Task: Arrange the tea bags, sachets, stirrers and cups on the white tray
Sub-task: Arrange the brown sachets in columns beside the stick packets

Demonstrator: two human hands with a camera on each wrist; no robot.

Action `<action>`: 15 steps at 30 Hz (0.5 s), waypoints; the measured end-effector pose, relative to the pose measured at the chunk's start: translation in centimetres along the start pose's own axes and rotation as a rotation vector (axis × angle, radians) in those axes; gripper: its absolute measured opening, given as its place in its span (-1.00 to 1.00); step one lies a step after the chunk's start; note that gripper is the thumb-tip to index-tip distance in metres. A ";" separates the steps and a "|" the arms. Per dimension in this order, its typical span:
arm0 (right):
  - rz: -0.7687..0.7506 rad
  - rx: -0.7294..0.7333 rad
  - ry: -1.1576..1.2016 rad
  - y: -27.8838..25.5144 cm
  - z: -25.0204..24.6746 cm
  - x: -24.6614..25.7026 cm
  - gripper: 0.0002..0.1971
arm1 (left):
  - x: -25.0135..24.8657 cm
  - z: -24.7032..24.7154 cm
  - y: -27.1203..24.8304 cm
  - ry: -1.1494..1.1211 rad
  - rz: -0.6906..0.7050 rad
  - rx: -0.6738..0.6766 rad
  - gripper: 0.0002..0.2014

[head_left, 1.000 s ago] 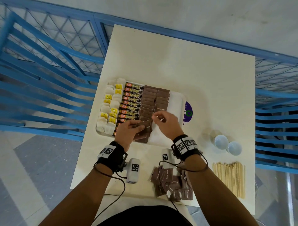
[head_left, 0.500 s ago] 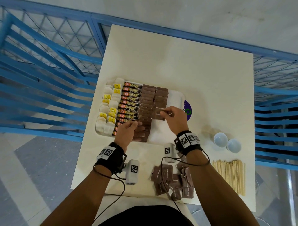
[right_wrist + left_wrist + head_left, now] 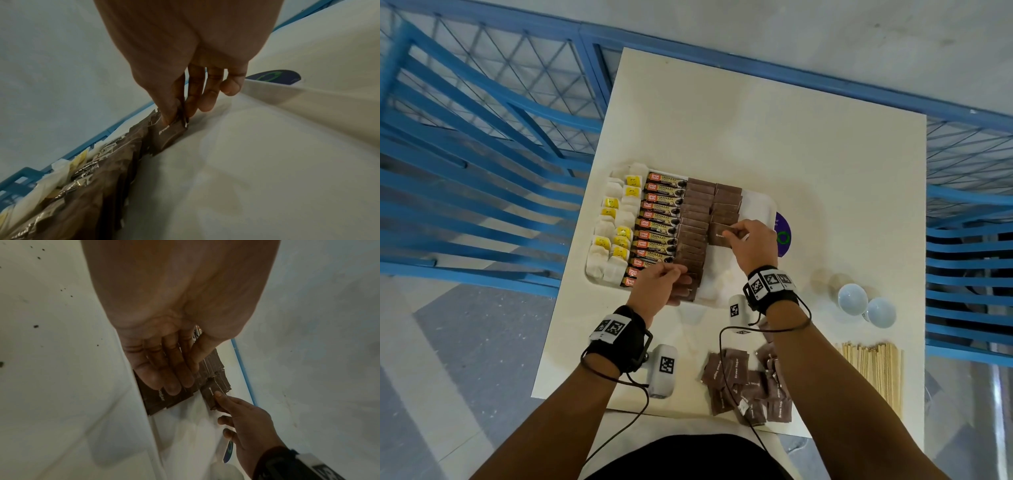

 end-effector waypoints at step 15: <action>0.063 -0.053 0.065 -1.3 -1.5 0.0 -0.75 | 0.4 0.4 -0.9 0.131 0.039 0.023 -0.81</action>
Point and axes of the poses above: each hand's wrist, its own y-axis towards the middle knuckle, its own z-axis out of the palm, x = y × z, the point moved 3 cm from there along y, towards the middle knuckle, and after that the axes turned 1 degree about -x, right-handed, at the moved point
